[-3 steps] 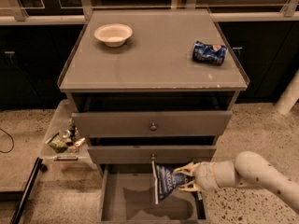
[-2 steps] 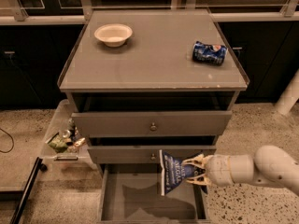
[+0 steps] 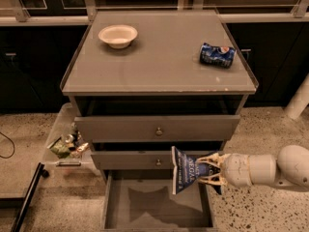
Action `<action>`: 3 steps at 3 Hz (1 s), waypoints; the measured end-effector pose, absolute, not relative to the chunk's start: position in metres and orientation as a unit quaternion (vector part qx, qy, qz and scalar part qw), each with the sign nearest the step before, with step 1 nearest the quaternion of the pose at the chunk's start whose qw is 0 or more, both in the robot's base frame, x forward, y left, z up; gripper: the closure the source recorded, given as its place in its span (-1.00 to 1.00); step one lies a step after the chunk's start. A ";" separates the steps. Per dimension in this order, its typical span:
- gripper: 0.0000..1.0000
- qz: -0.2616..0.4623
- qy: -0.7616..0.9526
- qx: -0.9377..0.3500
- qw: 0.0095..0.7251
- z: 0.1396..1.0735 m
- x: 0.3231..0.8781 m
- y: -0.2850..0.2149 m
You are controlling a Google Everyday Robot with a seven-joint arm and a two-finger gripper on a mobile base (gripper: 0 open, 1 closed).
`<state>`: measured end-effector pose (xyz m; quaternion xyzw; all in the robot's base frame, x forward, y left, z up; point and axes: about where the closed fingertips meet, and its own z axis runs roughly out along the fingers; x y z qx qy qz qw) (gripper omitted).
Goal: Pick blue chip bag from bottom drawer and place on counter
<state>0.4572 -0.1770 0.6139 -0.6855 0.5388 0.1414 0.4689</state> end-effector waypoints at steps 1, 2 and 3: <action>1.00 0.138 0.522 -0.699 0.469 0.629 0.454 -0.167; 1.00 0.114 0.496 -0.724 0.466 0.676 0.456 -0.151; 1.00 0.073 0.473 -0.752 0.453 0.752 0.465 -0.130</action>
Offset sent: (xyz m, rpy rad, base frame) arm 0.0039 0.0415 0.1424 -0.1494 -0.1889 0.1237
